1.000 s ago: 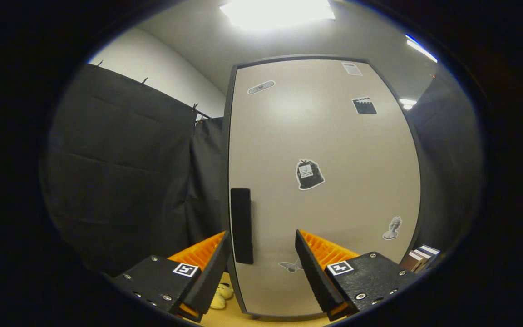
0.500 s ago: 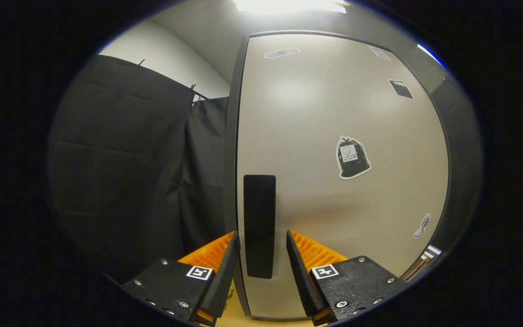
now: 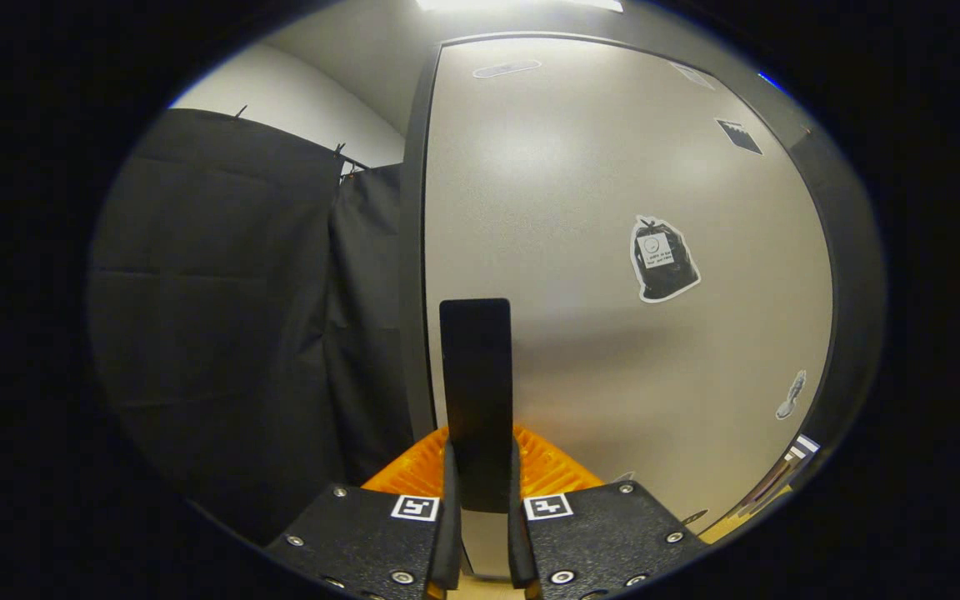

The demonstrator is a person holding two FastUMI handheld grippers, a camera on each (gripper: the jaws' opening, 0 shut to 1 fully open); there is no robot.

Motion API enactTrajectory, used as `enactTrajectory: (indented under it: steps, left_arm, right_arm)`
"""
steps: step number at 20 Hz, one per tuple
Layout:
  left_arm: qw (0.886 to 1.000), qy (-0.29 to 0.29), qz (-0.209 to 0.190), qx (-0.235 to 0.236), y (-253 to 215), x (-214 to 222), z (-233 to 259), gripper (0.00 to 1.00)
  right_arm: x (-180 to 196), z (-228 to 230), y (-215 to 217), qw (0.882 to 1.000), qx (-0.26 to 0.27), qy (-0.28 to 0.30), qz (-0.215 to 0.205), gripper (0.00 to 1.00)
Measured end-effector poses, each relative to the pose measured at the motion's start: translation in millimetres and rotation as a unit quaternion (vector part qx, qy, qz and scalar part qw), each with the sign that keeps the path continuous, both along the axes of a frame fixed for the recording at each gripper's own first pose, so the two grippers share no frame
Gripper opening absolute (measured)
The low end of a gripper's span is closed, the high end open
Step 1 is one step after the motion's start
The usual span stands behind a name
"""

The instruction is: Open the cabinet door with the right hand, grasp the bottle in the cabinet with the left hand and place it on the coaster, then close the cabinet door with the right hand.

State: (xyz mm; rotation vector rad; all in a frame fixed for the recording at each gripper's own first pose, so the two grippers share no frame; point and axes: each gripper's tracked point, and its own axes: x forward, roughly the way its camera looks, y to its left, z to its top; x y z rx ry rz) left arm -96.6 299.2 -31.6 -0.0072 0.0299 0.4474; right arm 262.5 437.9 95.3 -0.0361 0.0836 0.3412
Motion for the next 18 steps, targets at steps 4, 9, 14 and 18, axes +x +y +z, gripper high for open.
enactTrajectory:
  steps: [4,9,14,18]
  left_arm:
    - [1.0,-0.01,-0.012,0.001,-1,1,3,0.81]
    - [0.999,-0.01,-0.037,0.008,-6,1,10,0.87]
    - [0.998,-0.019,-0.067,0.012,-37,16,25,0.87]
    - [0.996,-0.025,-0.087,0.014,-60,33,34,0.87]
  right_arm:
    - [-2,-1,-2,1.0,-0.01,0.007,0.01,0.21]
    - [-20,4,-5,1.0,-0.002,-0.004,0.027,0.2]
    - [-23,2,-14,0.999,0.007,0.0,0.046,0.18]
    - [-22,1,-18,0.998,0.006,0.006,0.068,0.17]
